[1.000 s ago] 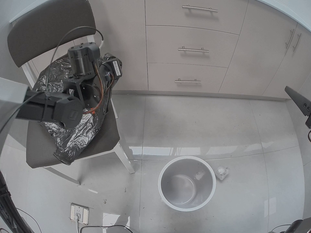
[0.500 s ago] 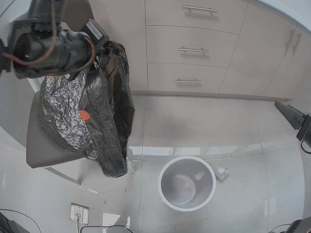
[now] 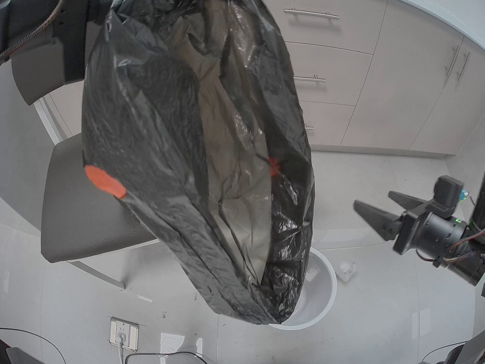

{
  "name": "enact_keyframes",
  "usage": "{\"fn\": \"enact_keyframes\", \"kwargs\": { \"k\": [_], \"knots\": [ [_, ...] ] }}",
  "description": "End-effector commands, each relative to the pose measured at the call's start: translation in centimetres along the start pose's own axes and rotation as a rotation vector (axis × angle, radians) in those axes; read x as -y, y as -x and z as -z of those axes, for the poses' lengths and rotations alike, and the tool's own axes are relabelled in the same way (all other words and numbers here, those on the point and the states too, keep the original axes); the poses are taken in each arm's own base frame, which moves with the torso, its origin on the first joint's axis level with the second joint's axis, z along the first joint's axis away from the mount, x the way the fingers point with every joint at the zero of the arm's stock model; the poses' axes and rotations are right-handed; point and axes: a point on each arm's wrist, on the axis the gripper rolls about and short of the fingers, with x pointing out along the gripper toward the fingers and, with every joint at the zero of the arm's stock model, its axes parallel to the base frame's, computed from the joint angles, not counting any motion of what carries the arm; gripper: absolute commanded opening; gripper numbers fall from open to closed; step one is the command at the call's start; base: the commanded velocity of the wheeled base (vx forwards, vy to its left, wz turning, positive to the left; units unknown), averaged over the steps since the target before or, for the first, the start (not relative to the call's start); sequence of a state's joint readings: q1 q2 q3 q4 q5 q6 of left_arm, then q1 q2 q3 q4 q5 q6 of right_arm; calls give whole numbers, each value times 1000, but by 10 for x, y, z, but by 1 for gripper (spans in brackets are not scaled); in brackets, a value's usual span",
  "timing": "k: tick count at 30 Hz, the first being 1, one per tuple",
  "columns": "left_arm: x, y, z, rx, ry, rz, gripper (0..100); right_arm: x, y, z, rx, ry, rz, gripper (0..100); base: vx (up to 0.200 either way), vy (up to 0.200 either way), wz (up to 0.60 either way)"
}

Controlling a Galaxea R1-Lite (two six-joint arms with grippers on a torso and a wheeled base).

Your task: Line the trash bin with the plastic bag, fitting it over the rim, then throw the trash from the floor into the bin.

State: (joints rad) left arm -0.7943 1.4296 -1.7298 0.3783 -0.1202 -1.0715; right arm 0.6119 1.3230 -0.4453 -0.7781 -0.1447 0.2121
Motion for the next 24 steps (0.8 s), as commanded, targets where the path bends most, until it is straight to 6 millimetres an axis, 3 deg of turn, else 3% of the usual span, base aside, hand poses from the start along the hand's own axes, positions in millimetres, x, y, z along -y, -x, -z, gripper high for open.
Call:
{"fn": "enact_keyframes", "kwargs": {
  "k": [1, 4, 5, 12, 16, 24],
  "knots": [
    [5, -25, 18, -70, -32, 24, 0, -29, -38, 30, -126, 71, -70, 100, 0, 0, 0],
    [5, -29, 18, -70, -54, 28, 0, -35, -38, 32, -132, 82, -94, 100, 0, 0, 0],
    [4, -35, 19, -62, -67, 35, 0, -51, -35, 37, -148, 96, -160, 100, 0, 0, 0],
    [4, -37, 18, -56, -68, 34, 0, -80, -14, 48, -173, 125, -264, 100, 0, 0, 0],
    [2, -40, 18, -58, -67, 24, 0, -82, 2, 54, -195, 141, -310, 100, 0, 0, 0],
    [-4, -53, 20, -59, -65, -7, 0, -76, 12, 59, -209, 140, -320, 100, 0, 0, 0]
  ]
}}
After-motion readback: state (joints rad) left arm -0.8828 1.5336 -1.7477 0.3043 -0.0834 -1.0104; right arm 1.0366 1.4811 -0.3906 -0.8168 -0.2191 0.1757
